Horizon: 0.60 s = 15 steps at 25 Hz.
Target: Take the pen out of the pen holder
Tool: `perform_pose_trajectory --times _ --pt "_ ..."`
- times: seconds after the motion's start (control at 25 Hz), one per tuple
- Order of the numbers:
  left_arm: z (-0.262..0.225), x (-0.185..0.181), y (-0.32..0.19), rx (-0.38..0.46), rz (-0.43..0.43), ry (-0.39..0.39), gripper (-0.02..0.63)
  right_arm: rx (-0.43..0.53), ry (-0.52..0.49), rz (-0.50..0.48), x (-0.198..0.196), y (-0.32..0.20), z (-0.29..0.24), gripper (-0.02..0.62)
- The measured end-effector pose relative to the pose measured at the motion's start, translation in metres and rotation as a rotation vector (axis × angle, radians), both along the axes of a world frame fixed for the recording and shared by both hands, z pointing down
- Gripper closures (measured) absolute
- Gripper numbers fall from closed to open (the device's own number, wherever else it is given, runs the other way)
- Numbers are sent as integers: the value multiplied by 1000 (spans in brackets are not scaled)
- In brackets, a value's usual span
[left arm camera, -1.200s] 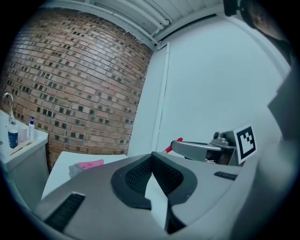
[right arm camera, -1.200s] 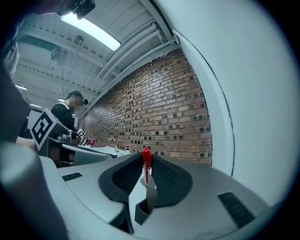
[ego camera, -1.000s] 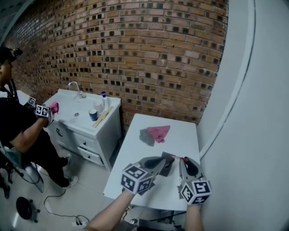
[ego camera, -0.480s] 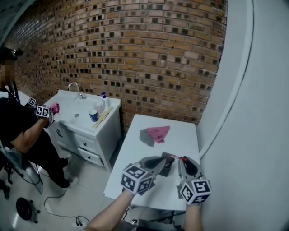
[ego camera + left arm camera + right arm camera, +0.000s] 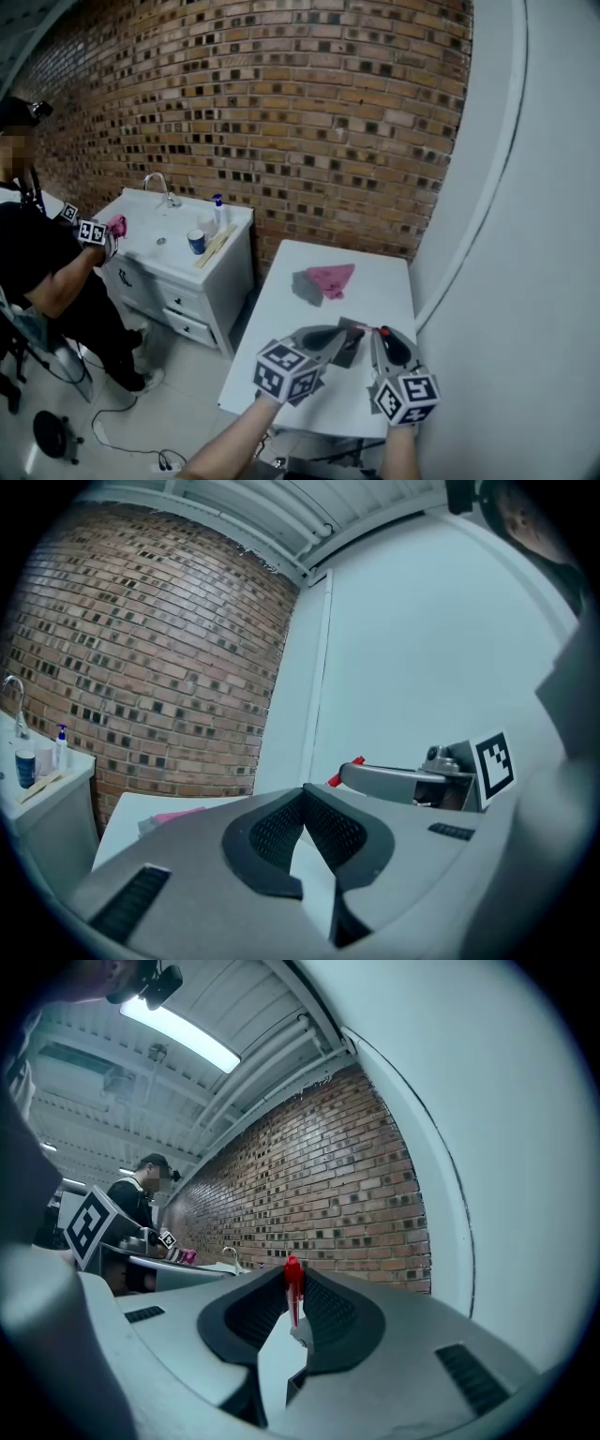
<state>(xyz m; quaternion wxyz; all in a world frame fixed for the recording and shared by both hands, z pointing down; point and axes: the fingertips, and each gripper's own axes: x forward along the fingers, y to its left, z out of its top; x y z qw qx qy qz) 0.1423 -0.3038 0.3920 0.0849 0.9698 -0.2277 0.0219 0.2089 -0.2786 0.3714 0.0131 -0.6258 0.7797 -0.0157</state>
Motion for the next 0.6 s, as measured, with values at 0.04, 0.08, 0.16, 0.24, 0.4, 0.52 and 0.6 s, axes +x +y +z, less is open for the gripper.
perform_pose_trajectory --times 0.04,0.08,0.16,0.24,0.4,0.52,0.6 --pt "1 0 0 0 -1 -4 603 1 -1 -4 -1 0 0 532" --pt "2 -1 -1 -1 -1 -7 603 3 -1 -8 -1 -1 2 532" --pt "2 -2 0 -3 0 -8 603 3 -1 -6 -2 0 2 532" --pt "1 -2 1 -4 3 -4 603 1 0 -1 -3 0 2 532" --pt "0 -2 2 -7 4 -4 603 1 -3 -10 -2 0 5 532" --pt "0 -3 1 -12 3 -4 603 -6 -1 -3 -4 0 1 532" --pt "0 -3 0 -14 3 -4 603 -8 1 2 -4 0 -2 532"
